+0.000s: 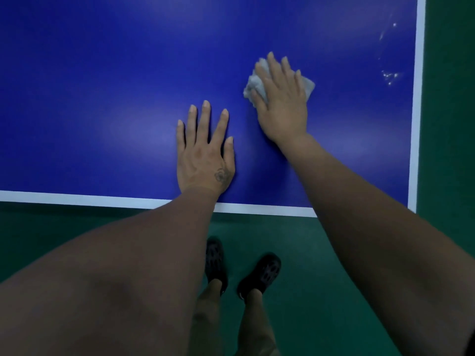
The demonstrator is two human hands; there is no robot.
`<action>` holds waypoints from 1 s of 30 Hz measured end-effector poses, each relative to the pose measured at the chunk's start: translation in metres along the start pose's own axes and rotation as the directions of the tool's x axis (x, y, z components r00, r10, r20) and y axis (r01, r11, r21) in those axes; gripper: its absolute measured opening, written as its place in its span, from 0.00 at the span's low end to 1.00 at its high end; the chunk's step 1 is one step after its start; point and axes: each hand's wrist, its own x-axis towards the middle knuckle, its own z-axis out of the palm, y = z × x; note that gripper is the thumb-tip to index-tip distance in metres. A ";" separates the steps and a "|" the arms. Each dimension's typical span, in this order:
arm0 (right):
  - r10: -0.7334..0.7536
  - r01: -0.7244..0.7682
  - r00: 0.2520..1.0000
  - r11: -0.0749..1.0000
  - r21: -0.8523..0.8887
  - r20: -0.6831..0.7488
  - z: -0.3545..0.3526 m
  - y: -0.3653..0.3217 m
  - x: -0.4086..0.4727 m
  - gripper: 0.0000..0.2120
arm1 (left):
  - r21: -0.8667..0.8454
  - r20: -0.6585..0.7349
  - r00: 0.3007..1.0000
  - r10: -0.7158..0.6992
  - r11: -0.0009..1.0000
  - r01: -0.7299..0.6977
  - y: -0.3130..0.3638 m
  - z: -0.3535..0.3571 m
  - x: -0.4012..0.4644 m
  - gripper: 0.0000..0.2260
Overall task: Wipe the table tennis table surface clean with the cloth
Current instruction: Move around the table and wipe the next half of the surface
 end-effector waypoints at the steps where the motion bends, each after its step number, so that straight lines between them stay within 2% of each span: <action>1: -0.088 0.088 0.996 0.996 -0.011 0.010 0.001 -0.003 -0.013 0.26 | -0.003 0.004 1.000 -0.001 1.000 0.001 -0.001 0.001 0.001 0.27; 3: -0.215 0.215 0.976 0.976 -0.011 0.040 0.000 -0.010 -0.062 0.26 | -0.009 0.013 1.000 0.000 1.000 0.000 -0.003 0.002 0.001 0.27; 7: -0.299 0.293 0.937 0.954 0.056 0.184 -0.010 -0.021 -0.190 0.30 | -0.017 0.016 1.000 -0.001 1.000 0.002 -0.002 0.003 0.001 0.27; 9: -0.362 0.356 0.904 0.932 0.065 0.229 -0.012 -0.014 -0.214 0.30 | -0.025 0.002 1.000 -0.007 1.000 0.007 -0.002 0.003 0.001 0.27; 11: -0.292 0.288 0.937 0.956 0.049 0.192 -0.010 -0.002 -0.194 0.28 | -0.024 0.002 1.000 -0.007 1.000 0.007 -0.002 0.003 0.001 0.27; 13: -0.045 0.043 0.996 0.999 0.033 0.078 -0.007 0.000 -0.153 0.27 | -0.026 0.008 1.000 -0.007 1.000 0.007 -0.001 0.003 0.000 0.27; 15: 0.143 -0.143 0.990 0.990 0.021 -0.007 0.000 -0.012 -0.119 0.27 | -0.024 0.008 1.000 -0.008 1.000 0.008 -0.001 0.003 0.001 0.27; 17: 0.113 -0.112 0.993 0.993 0.028 -0.022 0.009 -0.037 -0.117 0.27 | -0.007 0.023 1.000 -0.006 1.000 0.007 -0.001 0.003 0.001 0.27; 19: 0.000 -0.001 1.000 0.999 0.049 0.014 0.014 -0.056 -0.146 0.28 | 0.009 0.041 0.999 -0.005 1.000 0.004 -0.002 0.004 0.001 0.27; 21: -0.089 0.086 0.994 0.995 0.060 0.056 0.010 -0.052 -0.182 0.29 | 0.002 0.030 0.999 -0.011 1.000 0.011 -0.003 0.005 0.001 0.27; 23: -0.116 0.113 0.990 0.993 0.038 0.078 0.002 -0.026 -0.201 0.29 | -0.009 0.009 1.000 -0.007 1.000 0.007 -0.002 0.005 0.001 0.27; 25: -0.016 0.018 0.998 0.999 -0.029 0.061 -0.007 0.009 -0.202 0.28 | -0.010 0.005 1.000 0.000 1.000 0.000 -0.002 0.005 0.001 0.27; 26: 0.099 -0.098 0.995 0.994 -0.048 0.023 -0.011 0.024 -0.199 0.27 | -0.008 0.007 1.000 0.001 1.000 -0.001 -0.002 0.005 0.001 0.27; 28: 0.397 -0.399 0.915 0.917 -0.015 -0.066 -0.019 0.041 -0.190 0.27 | -0.007 0.004 1.000 0.003 1.000 -0.003 -0.003 0.004 0.000 0.27; 29: 0.495 -0.497 0.863 0.868 0.010 -0.098 -0.018 0.038 -0.186 0.28 | -0.006 0.002 1.000 0.003 1.000 -0.003 -0.003 0.004 -0.001 0.27; 30: 0.532 -0.533 0.838 0.846 0.028 -0.120 -0.015 0.030 -0.183 0.28 | -0.003 0.000 1.000 0.007 1.000 -0.007 -0.002 0.003 -0.001 0.27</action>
